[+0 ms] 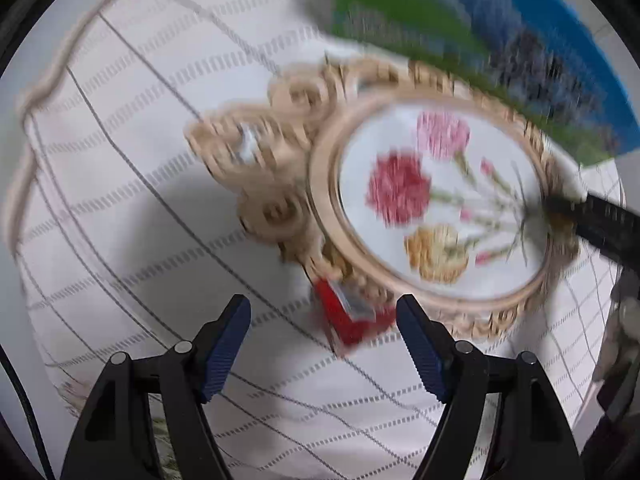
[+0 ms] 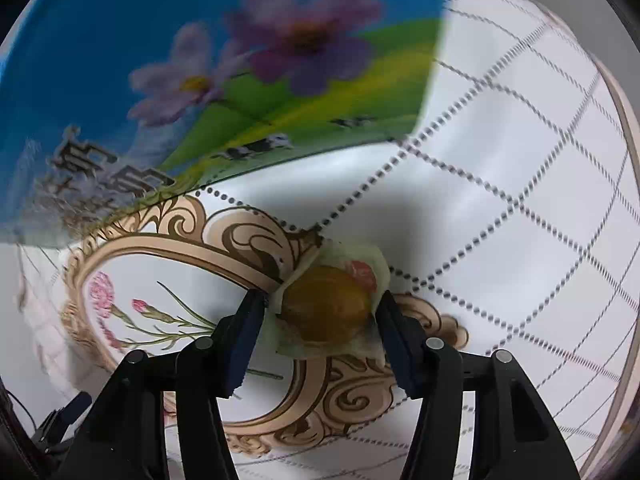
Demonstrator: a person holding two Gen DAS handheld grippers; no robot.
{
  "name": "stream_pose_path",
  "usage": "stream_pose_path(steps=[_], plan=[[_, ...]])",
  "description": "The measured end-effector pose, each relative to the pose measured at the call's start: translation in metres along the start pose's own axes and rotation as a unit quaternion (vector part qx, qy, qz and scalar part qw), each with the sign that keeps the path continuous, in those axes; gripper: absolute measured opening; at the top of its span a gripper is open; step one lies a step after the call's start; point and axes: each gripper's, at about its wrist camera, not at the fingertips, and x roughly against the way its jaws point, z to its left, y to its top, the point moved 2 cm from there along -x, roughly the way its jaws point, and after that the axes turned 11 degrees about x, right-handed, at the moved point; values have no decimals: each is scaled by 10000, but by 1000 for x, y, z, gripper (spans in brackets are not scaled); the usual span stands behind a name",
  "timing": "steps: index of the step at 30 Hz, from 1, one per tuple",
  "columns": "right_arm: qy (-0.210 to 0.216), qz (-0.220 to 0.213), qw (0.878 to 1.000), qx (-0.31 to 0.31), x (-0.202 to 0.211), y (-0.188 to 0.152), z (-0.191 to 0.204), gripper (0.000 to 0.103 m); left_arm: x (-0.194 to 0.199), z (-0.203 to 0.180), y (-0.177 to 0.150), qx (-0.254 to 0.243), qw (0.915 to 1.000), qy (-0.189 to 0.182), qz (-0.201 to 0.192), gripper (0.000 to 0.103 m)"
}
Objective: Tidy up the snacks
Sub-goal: 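Grasp the red packet with the left tool while the right tool grasps the round candy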
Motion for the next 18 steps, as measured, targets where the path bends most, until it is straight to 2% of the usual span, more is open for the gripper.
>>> stream_pose_path(steps=[2,5,7,8,9,10,12,18], plan=[[-180,-50,9995,260,0,0,8,56,-15,-2,-5,-48,9997,-13,259,74],[-181,-22,9985,521,2,-10,17,55,-35,-5,-9,-12,9990,-25,453,74],[-156,48,9975,689,3,-22,23,53,-42,-5,-8,90,9992,-130,376,74],[-140,89,9968,778,4,-30,26,53,-42,-6,-7,94,9996,-129,217,73],[-94,131,9962,850,4,-39,29,52,-43,-7,-7,56,9999,-100,72,68],[-53,178,9957,906,4,-47,32,52,-44,-8,-8,20,9999,-110,37,59],[27,288,9946,1000,3,-64,37,52,-46,-14,-9,-81,9999,-126,4,50],[168,428,9949,897,-9,-92,43,52,-51,-19,-14,-130,9999,-66,20,51]])
